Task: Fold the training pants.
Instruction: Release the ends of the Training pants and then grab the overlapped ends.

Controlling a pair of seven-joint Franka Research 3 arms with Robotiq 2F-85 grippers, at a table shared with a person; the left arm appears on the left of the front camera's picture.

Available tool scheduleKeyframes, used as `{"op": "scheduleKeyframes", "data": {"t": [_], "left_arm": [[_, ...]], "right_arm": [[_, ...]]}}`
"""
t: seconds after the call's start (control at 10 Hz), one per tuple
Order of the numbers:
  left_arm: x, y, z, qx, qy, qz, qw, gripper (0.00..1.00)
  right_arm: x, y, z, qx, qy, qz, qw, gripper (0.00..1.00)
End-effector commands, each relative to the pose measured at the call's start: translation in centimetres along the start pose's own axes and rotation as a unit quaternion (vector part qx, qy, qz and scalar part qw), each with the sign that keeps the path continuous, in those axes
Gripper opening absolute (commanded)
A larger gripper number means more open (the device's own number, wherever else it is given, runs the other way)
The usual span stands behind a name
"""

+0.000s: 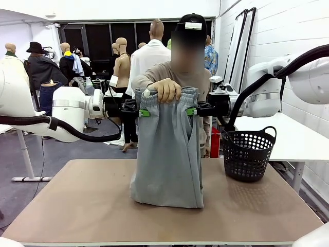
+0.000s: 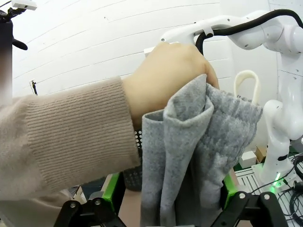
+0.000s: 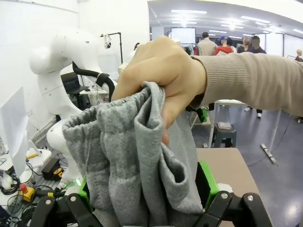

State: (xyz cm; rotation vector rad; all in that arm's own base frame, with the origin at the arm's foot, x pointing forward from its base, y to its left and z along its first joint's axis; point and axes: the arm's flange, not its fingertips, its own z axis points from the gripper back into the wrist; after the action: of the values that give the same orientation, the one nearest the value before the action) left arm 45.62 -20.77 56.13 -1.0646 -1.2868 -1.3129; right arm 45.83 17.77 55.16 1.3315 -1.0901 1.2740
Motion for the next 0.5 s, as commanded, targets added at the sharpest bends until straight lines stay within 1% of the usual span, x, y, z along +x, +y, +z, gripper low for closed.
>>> {"op": "scheduleKeyframes", "data": {"t": [0.0,0.2,0.4], "left_arm": [[0.2,0.5,-0.4,-0.009,0.006,-0.002,1.000,1.00],[0.2,0.5,-0.6,-0.009,0.007,-0.001,1.000,1.00],[0.2,0.5,-0.7,-0.006,0.009,-0.002,1.000,1.00]], "right_arm": [[0.4,0.0,0.9,0.032,0.000,-0.026,0.999,1.00],[0.6,1.1,1.8,0.056,-0.008,-0.036,0.998,1.00],[0.5,1.8,2.1,0.056,-0.013,-0.037,0.998,1.00]]}}
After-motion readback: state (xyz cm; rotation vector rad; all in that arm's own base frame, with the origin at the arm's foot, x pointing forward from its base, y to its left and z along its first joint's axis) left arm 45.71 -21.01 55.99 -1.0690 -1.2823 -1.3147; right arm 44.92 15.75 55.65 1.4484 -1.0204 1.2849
